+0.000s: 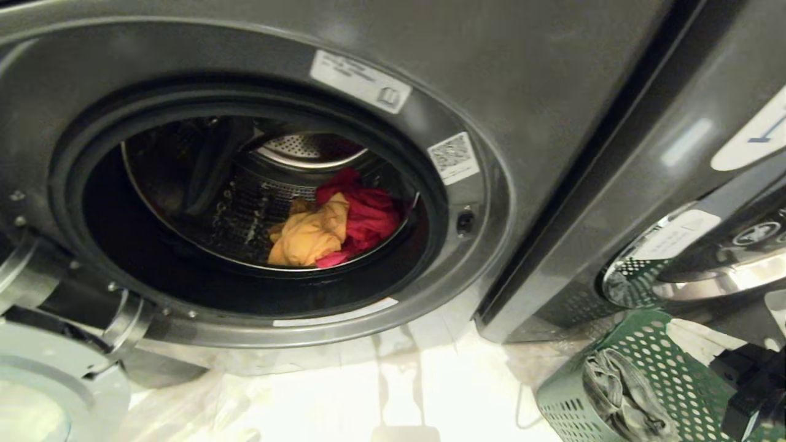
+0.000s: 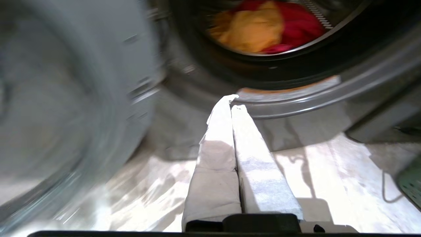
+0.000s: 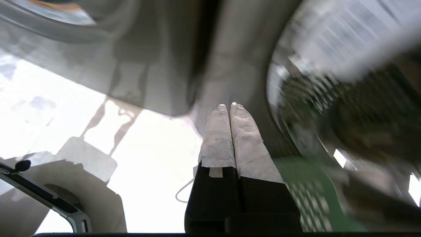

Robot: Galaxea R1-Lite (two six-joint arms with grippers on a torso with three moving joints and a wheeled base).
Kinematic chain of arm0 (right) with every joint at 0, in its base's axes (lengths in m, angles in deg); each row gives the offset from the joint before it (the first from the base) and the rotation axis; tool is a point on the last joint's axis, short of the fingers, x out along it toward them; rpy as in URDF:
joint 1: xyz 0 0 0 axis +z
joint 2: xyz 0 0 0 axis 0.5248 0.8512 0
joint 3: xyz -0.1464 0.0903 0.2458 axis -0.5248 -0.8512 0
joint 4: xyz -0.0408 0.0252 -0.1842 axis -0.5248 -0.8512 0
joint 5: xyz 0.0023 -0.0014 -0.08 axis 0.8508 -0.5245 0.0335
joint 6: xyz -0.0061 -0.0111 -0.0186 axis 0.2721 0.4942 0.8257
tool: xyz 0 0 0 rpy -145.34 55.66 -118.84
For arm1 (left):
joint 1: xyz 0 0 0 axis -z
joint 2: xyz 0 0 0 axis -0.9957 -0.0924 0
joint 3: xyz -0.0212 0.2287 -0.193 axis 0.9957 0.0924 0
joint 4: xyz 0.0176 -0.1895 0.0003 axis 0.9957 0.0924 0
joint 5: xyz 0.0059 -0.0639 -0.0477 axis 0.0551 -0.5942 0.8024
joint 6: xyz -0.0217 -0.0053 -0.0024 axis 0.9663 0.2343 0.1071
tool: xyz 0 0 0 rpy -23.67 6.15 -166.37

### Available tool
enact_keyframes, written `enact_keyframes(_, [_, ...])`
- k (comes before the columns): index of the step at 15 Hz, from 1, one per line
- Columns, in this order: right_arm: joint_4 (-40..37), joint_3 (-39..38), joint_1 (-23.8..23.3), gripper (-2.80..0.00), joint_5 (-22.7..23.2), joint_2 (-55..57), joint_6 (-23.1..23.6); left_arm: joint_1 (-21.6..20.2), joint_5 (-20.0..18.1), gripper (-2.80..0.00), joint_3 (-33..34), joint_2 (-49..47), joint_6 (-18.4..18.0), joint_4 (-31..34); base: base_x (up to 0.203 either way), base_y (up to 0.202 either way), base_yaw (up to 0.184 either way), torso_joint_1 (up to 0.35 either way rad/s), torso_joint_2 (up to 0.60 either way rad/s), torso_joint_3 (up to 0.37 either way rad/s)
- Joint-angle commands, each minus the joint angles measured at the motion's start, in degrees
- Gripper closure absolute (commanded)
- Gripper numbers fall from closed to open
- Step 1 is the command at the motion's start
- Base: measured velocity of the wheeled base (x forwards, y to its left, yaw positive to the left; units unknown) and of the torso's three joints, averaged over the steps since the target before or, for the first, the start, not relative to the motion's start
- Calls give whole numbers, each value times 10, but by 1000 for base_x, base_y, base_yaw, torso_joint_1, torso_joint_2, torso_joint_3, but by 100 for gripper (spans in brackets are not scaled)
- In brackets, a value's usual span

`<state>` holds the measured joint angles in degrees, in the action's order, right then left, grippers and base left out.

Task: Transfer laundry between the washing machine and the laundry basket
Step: Pick a cloth and place it into the basket

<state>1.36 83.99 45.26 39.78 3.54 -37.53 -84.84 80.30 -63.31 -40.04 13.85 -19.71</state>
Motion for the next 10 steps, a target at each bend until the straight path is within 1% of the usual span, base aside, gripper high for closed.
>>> enact_keyframes(1, [3, 0, 0, 0, 1, 2, 2, 0, 1, 0, 23, -1, 1, -1, 1, -6, 181, 2, 2, 4])
enact_keyframes(10, [3, -4, 3, 0, 1, -7, 4, 0, 1, 0, 23, -1, 1, -1, 1, -9, 177, 2, 3, 3])
